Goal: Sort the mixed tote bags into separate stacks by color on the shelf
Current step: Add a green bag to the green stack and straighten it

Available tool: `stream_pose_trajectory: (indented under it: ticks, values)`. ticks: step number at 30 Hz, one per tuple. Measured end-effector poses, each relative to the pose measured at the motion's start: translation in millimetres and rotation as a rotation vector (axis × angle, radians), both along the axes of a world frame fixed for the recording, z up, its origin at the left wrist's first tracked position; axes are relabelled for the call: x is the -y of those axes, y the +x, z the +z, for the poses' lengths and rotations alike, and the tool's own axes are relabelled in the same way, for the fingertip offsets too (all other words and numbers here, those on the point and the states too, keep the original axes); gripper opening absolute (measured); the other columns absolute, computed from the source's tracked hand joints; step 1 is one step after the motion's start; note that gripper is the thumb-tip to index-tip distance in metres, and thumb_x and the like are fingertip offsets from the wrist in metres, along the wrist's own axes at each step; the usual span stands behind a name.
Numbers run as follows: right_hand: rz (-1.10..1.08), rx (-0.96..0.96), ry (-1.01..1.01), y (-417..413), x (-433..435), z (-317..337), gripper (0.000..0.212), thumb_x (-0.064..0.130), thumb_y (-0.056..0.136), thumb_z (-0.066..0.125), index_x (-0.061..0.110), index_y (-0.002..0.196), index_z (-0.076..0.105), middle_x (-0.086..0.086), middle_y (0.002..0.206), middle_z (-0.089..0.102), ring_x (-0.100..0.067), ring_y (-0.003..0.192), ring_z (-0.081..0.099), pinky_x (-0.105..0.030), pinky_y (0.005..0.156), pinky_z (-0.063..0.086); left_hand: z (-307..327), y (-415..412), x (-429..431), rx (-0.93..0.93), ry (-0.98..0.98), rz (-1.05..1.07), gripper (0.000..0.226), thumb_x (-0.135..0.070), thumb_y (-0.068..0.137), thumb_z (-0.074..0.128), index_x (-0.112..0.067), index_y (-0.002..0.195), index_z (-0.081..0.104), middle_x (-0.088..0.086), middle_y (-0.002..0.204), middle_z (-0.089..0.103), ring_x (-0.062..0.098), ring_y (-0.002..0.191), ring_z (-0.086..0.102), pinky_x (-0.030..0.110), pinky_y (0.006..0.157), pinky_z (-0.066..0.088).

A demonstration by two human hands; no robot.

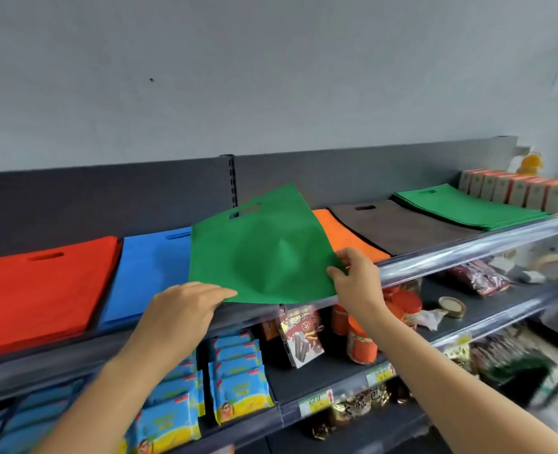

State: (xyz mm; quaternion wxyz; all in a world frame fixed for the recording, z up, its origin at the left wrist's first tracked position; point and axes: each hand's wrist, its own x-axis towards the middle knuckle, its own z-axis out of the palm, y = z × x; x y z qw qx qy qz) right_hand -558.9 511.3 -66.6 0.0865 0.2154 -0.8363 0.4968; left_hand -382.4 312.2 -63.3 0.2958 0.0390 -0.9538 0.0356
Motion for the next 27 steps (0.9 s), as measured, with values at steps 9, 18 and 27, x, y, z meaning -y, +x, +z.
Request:
stream_pose_trajectory:
  ticks: [9,18,27]
  values:
    - [-0.148,-0.029,0.002,-104.5,-78.0,4.2,0.023,0.003,0.089,0.056,0.008,0.110,0.062,-0.001,0.101,0.063,-0.013,0.088,0.054,-0.021,0.076,0.041,20.5,-129.8,-65.6,0.130,0.020,-0.121,0.050,-0.009,0.095,0.037,-0.041,0.131,0.050,-0.019,0.132,0.053,0.008,0.122,0.049,0.031,0.091,0.043]
    - [-0.300,-0.071,0.023,-225.1,-121.8,21.6,0.026,0.005,0.090,0.058,0.006,0.116,0.060,-0.001,0.103,0.061,-0.009,0.082,0.049,-0.013,0.070,0.037,49.1,-277.8,-89.5,0.246,-0.059,-0.343,0.029,-0.022,0.095,0.045,-0.034,0.115,0.062,-0.012,0.112,0.061,0.014,0.106,0.056,0.032,0.081,0.047]
    - [-0.412,-0.069,-0.017,-334.6,-195.8,19.9,0.030,0.002,0.089,0.057,0.002,0.120,0.058,-0.014,0.116,0.062,-0.019,0.097,0.053,-0.024,0.081,0.039,48.8,-402.6,-155.5,0.299,-0.167,-0.447,0.032,-0.019,0.097,0.042,-0.033,0.122,0.055,-0.011,0.115,0.053,0.012,0.109,0.051,0.032,0.075,0.048]
